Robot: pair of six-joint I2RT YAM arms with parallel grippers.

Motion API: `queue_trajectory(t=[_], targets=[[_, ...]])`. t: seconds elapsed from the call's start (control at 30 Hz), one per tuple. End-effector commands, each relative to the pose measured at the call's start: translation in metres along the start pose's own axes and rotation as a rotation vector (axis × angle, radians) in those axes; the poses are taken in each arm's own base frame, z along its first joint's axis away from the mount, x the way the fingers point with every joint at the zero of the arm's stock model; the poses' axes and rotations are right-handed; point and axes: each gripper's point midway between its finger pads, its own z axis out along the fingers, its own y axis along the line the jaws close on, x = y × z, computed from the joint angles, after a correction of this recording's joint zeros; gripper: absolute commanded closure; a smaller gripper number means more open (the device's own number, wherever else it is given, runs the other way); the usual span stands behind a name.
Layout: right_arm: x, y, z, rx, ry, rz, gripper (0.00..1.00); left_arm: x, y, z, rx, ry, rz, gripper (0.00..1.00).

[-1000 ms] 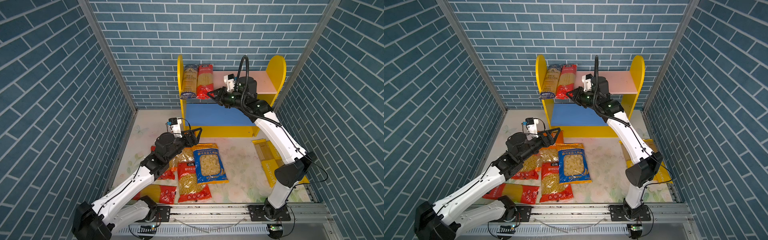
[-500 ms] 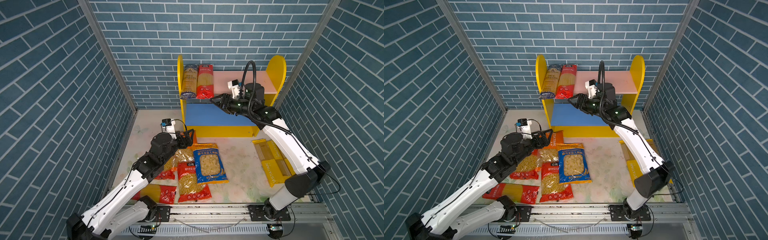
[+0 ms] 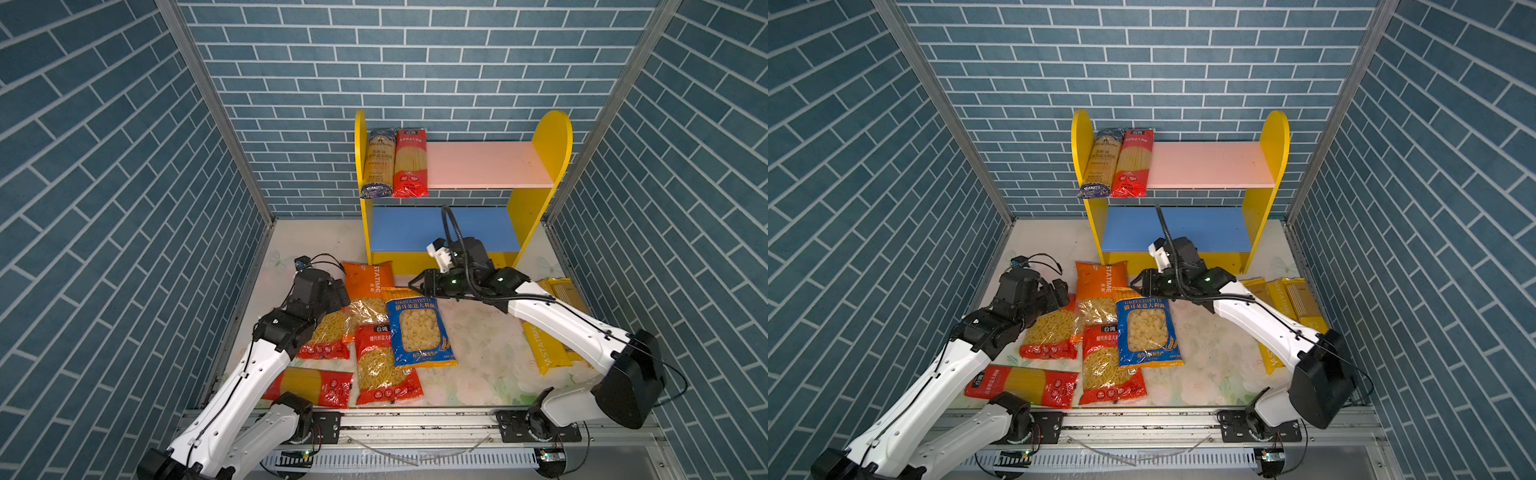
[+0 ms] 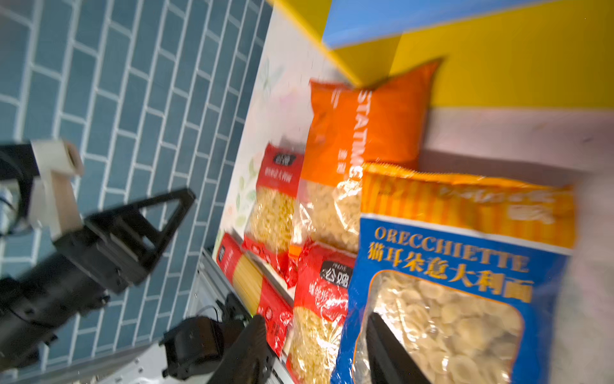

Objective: Place and organize the pasta boxes and bags onto the shelf
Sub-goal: 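Open the right gripper and withdraw it while the left arm lowers, then reach the right gripper across to the red-and-yellow spaghetti pack by the fusilli bags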

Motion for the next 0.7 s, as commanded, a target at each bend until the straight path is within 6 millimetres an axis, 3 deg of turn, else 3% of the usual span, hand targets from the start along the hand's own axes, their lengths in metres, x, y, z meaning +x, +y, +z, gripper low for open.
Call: queue_trajectory(t=[0.0, 0.17, 0.3, 0.5, 0.67], targets=[[0.031, 0.02, 0.032, 0.024, 0.113, -0.228, 0.47, 0.012, 0.029, 0.004, -0.033, 0.064, -0.111, 0.09], [0.098, 0.053, 0.087, -0.019, 0.358, -0.434, 0.44, -0.005, 0.066, 0.004, -0.095, 0.014, -0.248, 0.09], [0.134, 0.065, 0.121, -0.091, 0.504, -0.45, 0.44, -0.024, 0.076, -0.008, -0.154, -0.065, -0.235, 0.1], [0.162, 0.069, 0.151, -0.117, 0.624, -0.474, 0.44, -0.042, 0.072, -0.022, -0.147, -0.124, -0.202, 0.11], [0.172, 0.065, 0.18, -0.12, 0.673, -0.455, 0.44, -0.036, 0.066, -0.017, -0.107, -0.106, -0.203, 0.13]])
